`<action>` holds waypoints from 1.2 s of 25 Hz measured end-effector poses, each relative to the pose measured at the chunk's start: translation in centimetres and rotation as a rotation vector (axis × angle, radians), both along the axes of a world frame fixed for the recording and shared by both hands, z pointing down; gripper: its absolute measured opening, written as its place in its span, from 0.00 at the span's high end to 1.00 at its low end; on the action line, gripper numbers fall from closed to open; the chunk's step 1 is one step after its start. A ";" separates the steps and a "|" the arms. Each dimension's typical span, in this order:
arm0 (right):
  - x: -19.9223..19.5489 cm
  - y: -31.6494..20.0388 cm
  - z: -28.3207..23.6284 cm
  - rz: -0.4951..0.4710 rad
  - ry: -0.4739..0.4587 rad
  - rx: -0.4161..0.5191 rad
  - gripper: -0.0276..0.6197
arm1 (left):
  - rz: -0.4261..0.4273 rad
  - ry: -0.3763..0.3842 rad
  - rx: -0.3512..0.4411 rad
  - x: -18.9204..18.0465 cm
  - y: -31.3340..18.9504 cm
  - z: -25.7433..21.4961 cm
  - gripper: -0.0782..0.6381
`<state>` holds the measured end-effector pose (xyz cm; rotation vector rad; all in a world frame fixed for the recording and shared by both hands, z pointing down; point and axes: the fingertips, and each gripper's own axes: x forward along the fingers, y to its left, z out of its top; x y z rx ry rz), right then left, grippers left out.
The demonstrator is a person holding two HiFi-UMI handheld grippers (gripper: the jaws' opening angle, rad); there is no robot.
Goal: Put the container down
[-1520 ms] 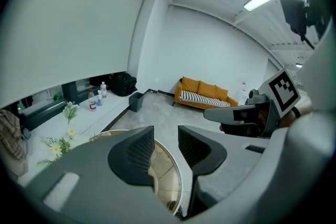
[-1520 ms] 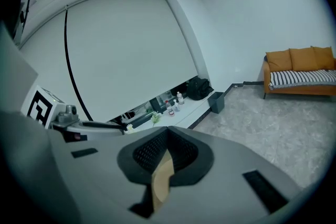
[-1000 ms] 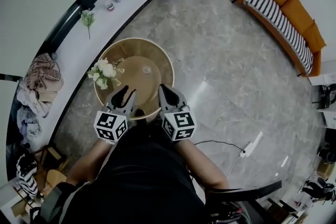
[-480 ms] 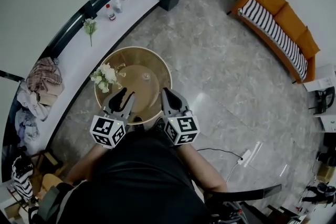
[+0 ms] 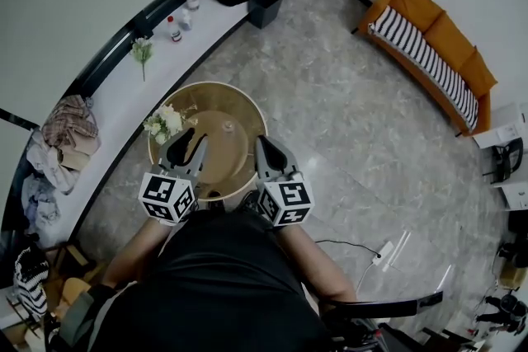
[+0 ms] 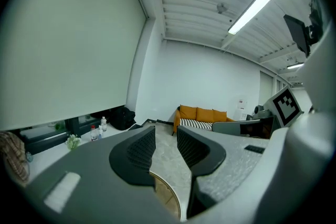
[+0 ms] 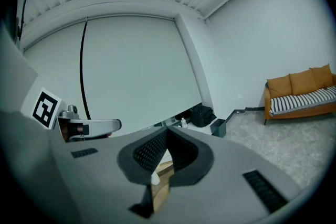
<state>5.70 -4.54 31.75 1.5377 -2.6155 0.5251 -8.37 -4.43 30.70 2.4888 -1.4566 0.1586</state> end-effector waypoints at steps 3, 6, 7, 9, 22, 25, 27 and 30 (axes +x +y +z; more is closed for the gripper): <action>0.3 -0.2 -0.2 0.001 0.006 0.014 0.95 | 0.001 -0.013 0.006 -0.1 -0.4 -0.2 0.71; 0.3 -1.0 -0.9 -0.007 0.022 0.035 0.95 | -0.003 -0.030 0.028 -0.5 -1.6 -1.1 0.71; 0.2 -1.3 -1.3 -0.008 0.024 0.044 0.95 | -0.006 -0.033 0.037 -0.6 -2.0 -1.5 0.71; 0.1 -1.7 -2.1 -0.004 0.013 0.061 0.95 | -0.015 -0.031 0.054 -0.9 -2.5 -2.2 0.71; 0.5 -1.6 -4.7 0.003 -0.031 0.135 0.95 | -0.012 -0.020 0.043 -1.0 -2.0 -2.1 0.71; 0.4 -1.6 -5.2 -0.001 -0.049 0.145 0.95 | -0.012 -0.019 0.043 -1.0 -1.9 -2.1 0.71; 0.3 -1.7 -5.5 -0.001 -0.054 0.154 0.95 | -0.013 -0.017 0.039 -1.1 -2.0 -2.0 0.71; -0.1 -1.8 -5.8 -0.012 -0.043 0.166 0.95 | -0.015 -0.012 0.027 -1.1 -2.2 -1.7 0.71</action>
